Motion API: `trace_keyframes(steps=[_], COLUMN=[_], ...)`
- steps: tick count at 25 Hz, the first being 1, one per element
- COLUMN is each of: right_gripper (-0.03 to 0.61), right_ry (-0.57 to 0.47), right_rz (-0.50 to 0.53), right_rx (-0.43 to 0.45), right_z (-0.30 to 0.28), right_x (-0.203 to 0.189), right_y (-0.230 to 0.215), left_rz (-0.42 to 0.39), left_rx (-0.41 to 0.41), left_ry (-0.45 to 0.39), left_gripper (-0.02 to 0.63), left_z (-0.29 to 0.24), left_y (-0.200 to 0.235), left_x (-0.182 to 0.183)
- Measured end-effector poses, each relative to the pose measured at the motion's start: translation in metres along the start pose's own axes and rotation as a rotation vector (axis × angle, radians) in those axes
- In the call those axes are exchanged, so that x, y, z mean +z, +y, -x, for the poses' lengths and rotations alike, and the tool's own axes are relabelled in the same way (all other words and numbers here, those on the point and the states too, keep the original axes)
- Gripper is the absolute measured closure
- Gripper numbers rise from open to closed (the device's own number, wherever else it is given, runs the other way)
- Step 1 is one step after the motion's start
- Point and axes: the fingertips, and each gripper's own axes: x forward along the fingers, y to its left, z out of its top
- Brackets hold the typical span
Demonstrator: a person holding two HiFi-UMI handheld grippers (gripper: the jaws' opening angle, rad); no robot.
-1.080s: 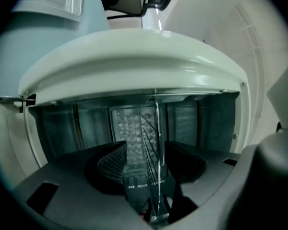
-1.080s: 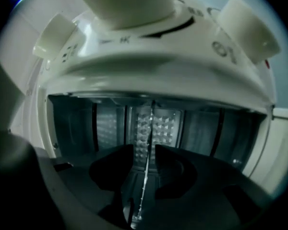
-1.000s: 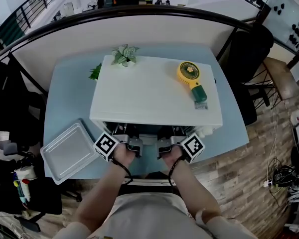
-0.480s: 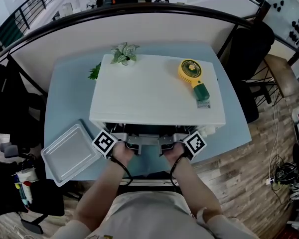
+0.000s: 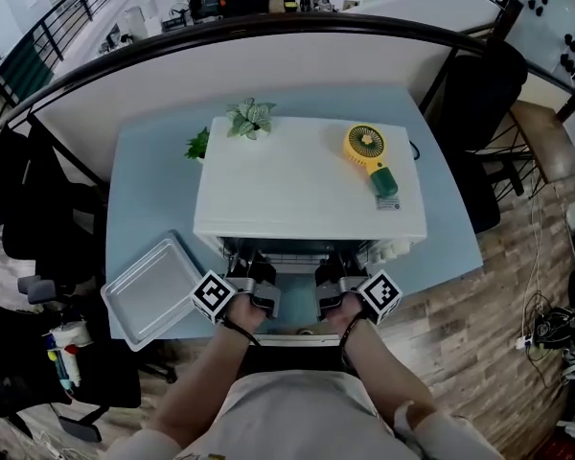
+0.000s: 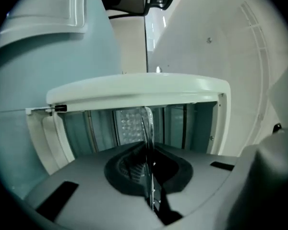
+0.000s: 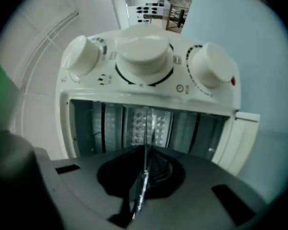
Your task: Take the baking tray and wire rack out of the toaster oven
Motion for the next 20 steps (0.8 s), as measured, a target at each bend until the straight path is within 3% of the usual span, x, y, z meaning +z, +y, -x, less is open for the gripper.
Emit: trace_keyframes(steps=[5,9,20], right_gripper=[0.572,0.572,0.572], right_ry=[0.005,0.016,0.03], right_rz=[-0.017,-0.026,-0.066], right_rx=[-0.01,-0.076,-0.106], right_z=[0.028,0.054,0.1], right_x=[-0.01,-0.019,-0.035], right_y=[0.004,0.005,0.011], left_rz=[-0.004,-0.006,-0.009], left_rx=[0.039,0.068,0.108], left_ry=[0.027,0.045,0.096], left_gripper=[0.604,0.604,0.604], left_z=[0.028,0.051,0.097], left_y=[-0.009,-0.014,-0.024], left_x=[-0.009,-0.018,-0.03])
